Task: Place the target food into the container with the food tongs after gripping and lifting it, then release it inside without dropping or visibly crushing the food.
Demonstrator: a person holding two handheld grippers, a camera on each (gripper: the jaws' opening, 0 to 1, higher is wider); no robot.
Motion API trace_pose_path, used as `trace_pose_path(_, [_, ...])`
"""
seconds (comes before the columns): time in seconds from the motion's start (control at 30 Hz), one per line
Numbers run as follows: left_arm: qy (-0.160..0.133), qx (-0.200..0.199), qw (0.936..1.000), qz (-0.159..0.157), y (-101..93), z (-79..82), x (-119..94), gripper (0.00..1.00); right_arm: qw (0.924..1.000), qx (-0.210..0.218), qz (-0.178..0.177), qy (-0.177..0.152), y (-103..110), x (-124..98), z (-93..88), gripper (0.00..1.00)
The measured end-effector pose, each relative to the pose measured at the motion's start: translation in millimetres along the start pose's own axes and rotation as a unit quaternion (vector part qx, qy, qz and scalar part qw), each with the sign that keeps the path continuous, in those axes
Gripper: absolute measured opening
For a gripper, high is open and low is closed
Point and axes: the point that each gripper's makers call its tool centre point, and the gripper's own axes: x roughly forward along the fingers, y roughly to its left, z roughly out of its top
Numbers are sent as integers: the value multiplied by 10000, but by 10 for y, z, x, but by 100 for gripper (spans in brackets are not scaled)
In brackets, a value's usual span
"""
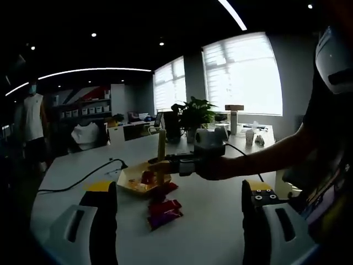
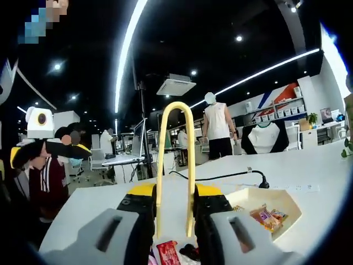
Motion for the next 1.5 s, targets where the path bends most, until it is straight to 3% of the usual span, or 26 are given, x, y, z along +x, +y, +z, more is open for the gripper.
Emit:
trace_pose_path(0.13, [10,8,10000,27,15,-7,-6,99,9995,-146,225,150,111,31,-123,22])
trace_pose_path(0.3, [50,-5,10000,72,42,-29,-22,99,9994,-74,279,202,132,52,-244,22])
trace_pose_path(0.83, [78,-43,9999,114,96,-52,-41,99,9955,-596,431,595,161,97,-593,23])
trace_pose_path(1.3, [84,2,9999,121,106,-48,-27,98,9941,-618,410,788,76,47,-751,23])
trace_pose_path(1.5, [97,39,9999,78,81,-52,-10,99,9950,-503,185,840,60,43,-748,22])
